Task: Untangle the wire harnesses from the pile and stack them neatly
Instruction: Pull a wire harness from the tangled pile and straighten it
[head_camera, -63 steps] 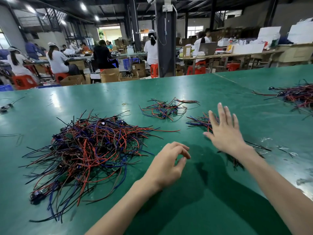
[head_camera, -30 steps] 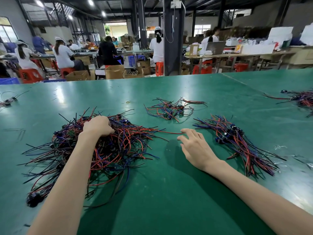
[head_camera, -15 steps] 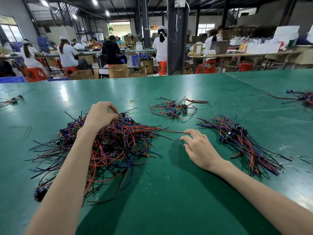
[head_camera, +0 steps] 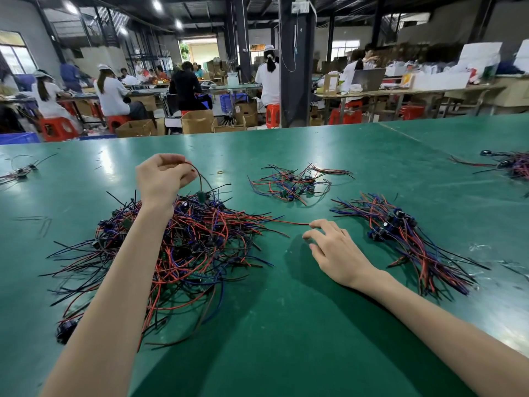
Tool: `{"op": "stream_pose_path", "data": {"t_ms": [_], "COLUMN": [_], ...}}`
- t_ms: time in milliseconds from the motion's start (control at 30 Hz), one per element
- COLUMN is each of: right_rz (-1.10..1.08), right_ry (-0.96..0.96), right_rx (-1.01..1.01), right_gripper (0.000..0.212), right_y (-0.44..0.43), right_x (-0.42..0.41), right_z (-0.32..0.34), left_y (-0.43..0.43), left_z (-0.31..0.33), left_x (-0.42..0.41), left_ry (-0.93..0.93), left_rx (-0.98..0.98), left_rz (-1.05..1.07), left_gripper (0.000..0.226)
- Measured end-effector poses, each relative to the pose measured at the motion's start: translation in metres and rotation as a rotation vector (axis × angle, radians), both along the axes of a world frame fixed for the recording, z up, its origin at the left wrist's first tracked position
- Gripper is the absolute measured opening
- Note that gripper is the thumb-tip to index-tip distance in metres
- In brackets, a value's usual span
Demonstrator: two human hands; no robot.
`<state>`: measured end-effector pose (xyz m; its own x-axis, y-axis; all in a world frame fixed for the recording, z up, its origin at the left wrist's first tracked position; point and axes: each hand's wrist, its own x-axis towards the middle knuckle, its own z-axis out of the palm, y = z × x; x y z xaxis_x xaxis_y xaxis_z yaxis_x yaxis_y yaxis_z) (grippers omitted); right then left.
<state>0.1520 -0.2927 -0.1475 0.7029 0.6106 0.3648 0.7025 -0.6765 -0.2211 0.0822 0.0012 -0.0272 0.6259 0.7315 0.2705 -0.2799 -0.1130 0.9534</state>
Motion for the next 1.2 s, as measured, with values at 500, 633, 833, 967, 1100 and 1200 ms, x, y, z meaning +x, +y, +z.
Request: {"op": "stream_pose_path", "data": {"t_ms": [500,633,833,967,1100,1200], "right_rz": [0.009,0.006,0.003,0.018,0.018,0.078], "right_ry": [0.019,0.026,0.015,-0.005,-0.056,-0.110], "right_rx": [0.034,0.034,0.051,0.113,0.269,0.388], "right_gripper": [0.027,0.028,0.027,0.026,0.026,0.034], "right_y": [0.001,0.002,0.000,-0.001,0.003,0.002], "right_x": [-0.001,-0.001,0.000,0.000,-0.005,-0.012], "right_z": [0.000,0.001,0.001,0.002,0.007,0.016], "left_y": [-0.048,-0.051,-0.051,-0.064,-0.078,-0.087], "left_z": [-0.004,-0.003,0.013,0.029,0.038,0.038], "left_x": [0.008,0.011,0.001,-0.011,-0.018,-0.017], "left_ry": [0.152,0.196,-0.009,-0.190,-0.313,-0.363], "left_rx": [0.067,0.165,0.358,0.308,0.184,0.064], "left_rz": [-0.382,-0.353,-0.178,-0.235,-0.392,-0.535], "left_gripper": [0.005,0.014,0.038,0.040,0.040,0.041]}}
